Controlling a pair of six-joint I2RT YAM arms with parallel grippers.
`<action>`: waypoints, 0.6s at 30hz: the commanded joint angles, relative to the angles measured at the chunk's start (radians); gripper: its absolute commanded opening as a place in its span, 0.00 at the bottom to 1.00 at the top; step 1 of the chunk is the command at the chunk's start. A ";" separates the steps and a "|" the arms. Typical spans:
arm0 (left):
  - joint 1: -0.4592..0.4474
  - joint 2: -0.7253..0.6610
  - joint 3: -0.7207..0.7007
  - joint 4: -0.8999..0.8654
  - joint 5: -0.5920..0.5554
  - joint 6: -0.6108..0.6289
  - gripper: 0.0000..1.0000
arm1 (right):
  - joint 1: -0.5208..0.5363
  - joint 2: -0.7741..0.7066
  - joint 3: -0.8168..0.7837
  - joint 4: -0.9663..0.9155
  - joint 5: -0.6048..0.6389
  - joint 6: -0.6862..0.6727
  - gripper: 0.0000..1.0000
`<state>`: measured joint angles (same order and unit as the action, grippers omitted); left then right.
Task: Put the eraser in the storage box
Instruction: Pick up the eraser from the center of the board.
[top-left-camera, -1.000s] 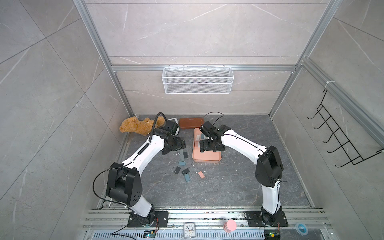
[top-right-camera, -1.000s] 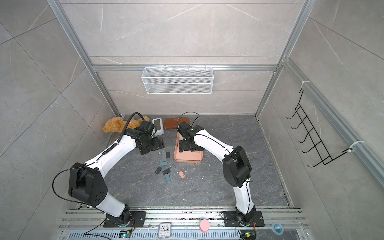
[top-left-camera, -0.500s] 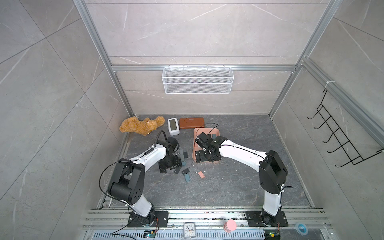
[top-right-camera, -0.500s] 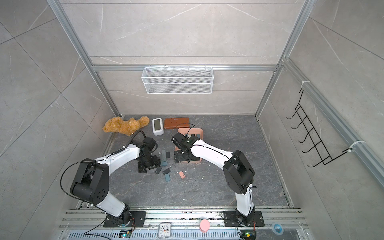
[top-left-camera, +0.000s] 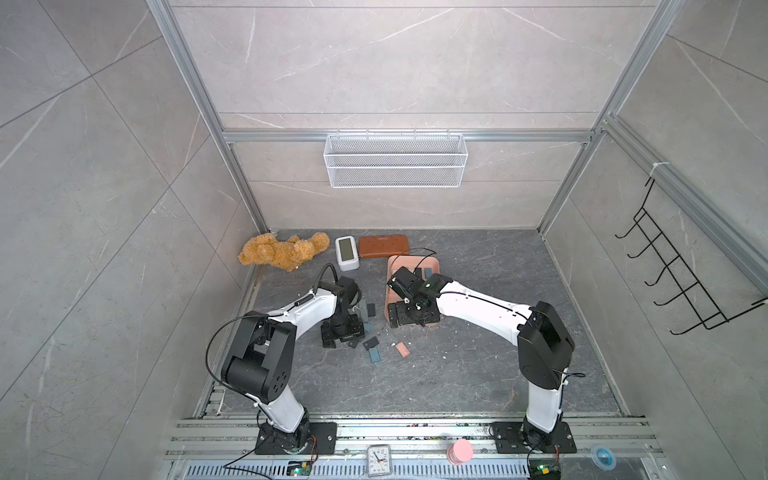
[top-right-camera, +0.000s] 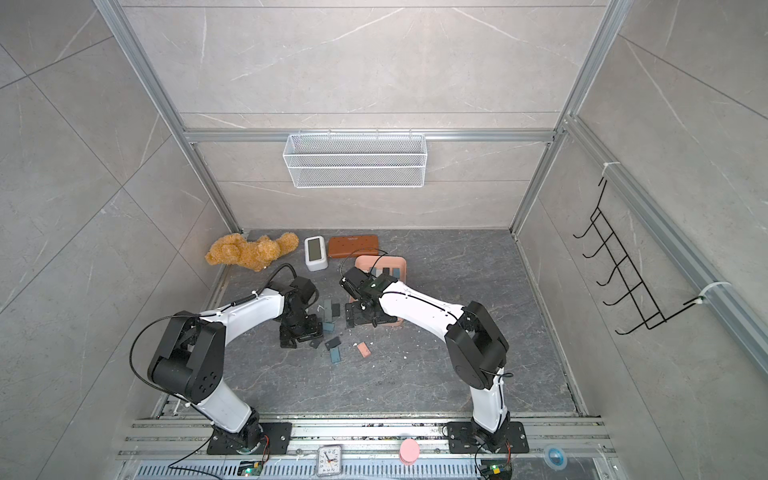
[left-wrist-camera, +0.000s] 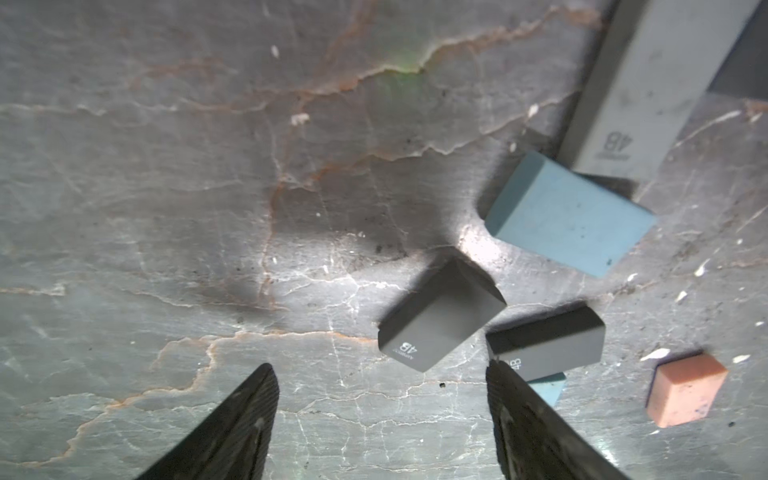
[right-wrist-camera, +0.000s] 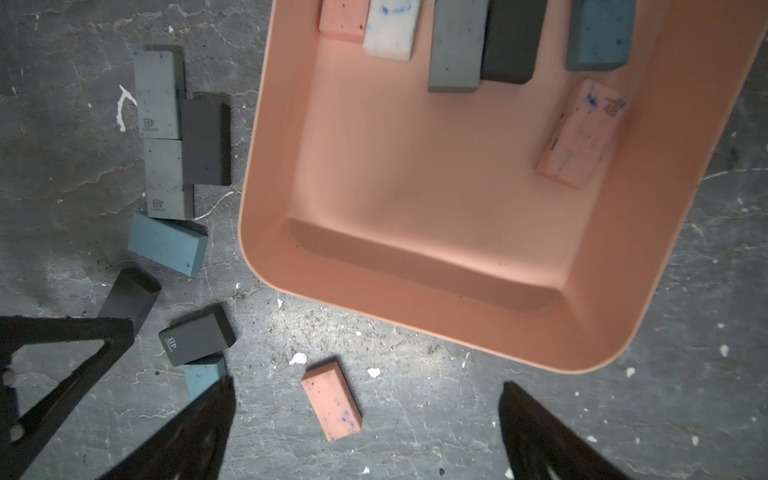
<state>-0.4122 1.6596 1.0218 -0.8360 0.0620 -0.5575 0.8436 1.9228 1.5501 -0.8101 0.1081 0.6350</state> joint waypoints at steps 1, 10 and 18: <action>-0.012 0.012 0.008 -0.032 -0.032 0.048 0.80 | 0.007 -0.001 0.005 -0.006 0.016 0.017 1.00; -0.019 0.052 0.021 -0.041 -0.062 0.084 0.78 | 0.009 0.003 0.015 -0.008 0.019 0.023 1.00; -0.036 0.100 0.042 -0.034 -0.085 0.113 0.74 | 0.013 -0.011 0.003 -0.011 0.031 0.031 0.99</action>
<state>-0.4400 1.7409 1.0378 -0.8482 0.0029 -0.4778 0.8471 1.9228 1.5501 -0.8101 0.1162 0.6430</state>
